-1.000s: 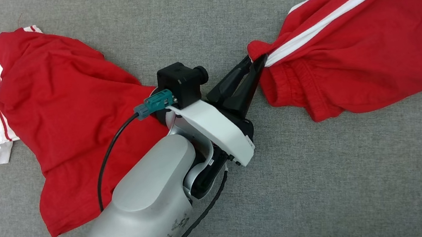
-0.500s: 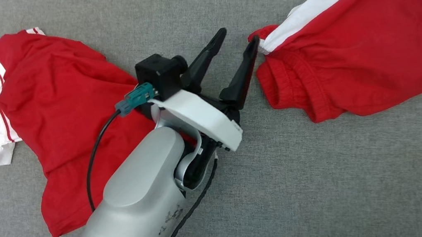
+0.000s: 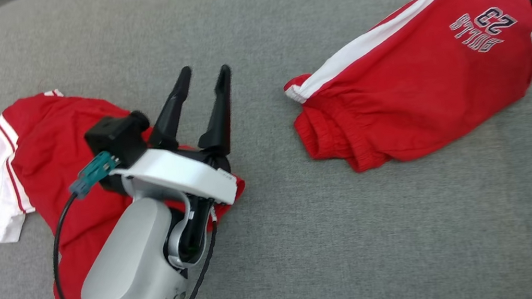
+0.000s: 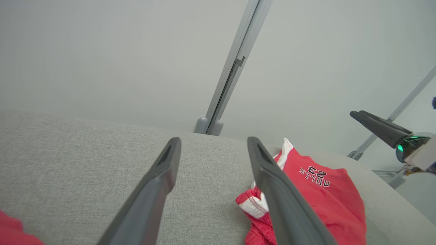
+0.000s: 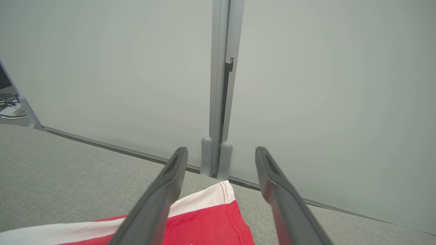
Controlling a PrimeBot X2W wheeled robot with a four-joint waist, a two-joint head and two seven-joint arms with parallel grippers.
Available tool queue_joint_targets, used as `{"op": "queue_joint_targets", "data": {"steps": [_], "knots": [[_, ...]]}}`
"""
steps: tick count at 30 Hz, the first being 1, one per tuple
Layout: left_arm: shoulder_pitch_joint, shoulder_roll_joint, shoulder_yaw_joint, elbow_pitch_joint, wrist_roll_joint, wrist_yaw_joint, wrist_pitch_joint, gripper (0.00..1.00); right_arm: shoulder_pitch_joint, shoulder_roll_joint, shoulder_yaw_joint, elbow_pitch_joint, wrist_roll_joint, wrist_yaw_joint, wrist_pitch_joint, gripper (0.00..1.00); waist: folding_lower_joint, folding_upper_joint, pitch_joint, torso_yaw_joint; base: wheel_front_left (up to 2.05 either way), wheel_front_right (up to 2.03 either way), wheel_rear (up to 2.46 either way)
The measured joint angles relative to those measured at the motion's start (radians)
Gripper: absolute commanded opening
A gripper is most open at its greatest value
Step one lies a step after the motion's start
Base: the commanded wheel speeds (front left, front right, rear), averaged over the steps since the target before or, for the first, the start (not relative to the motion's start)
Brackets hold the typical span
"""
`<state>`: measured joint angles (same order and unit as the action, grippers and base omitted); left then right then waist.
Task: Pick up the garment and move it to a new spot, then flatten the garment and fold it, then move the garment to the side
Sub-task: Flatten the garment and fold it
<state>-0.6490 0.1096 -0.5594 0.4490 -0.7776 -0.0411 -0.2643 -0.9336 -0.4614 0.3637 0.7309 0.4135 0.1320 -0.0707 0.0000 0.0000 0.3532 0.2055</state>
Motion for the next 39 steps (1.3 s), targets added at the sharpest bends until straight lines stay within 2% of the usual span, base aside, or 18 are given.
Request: {"op": "queue_joint_targets", "data": {"steps": [6,11,18,26,33,39], "knots": [[0.093,0.012,0.112,-0.050,0.063,0.003,0.000,1.00,0.115,0.005,0.015,-0.071,0.035,0.000,-0.112,1.00,0.0000,0.0000,-0.076,-0.046,0.00,0.00,0.00],[0.166,0.010,0.176,-0.071,0.109,-0.008,0.000,1.00,0.207,0.018,0.007,-0.111,0.014,0.000,-0.160,1.00,0.0000,0.0000,-0.120,-0.076,0.00,0.00,0.00],[0.271,-0.004,0.264,-0.108,0.258,-0.025,0.000,1.00,0.402,0.067,-0.080,-0.235,-0.094,0.000,-0.189,1.00,0.0000,0.0000,-0.180,-0.118,0.00,0.00,0.00],[0.408,-0.048,0.392,-0.190,0.392,-0.047,0.000,1.00,0.638,0.154,-0.227,-0.450,-0.230,0.000,-0.190,1.00,0.0000,0.0000,-0.224,-0.142,0.00,0.00,0.00],[0.524,-0.059,0.419,-0.227,0.462,-0.059,0.000,1.00,0.776,0.256,-0.317,-0.519,-0.282,0.000,-0.191,1.00,0.0000,0.0000,-0.263,-0.148,0.00,0.00,0.00],[0.536,-0.061,0.391,-0.231,0.447,-0.055,0.000,1.00,0.791,0.280,-0.341,-0.508,-0.293,0.000,-0.191,1.00,0.0000,0.0000,-0.259,-0.142,0.00,0.00,0.00]]}}
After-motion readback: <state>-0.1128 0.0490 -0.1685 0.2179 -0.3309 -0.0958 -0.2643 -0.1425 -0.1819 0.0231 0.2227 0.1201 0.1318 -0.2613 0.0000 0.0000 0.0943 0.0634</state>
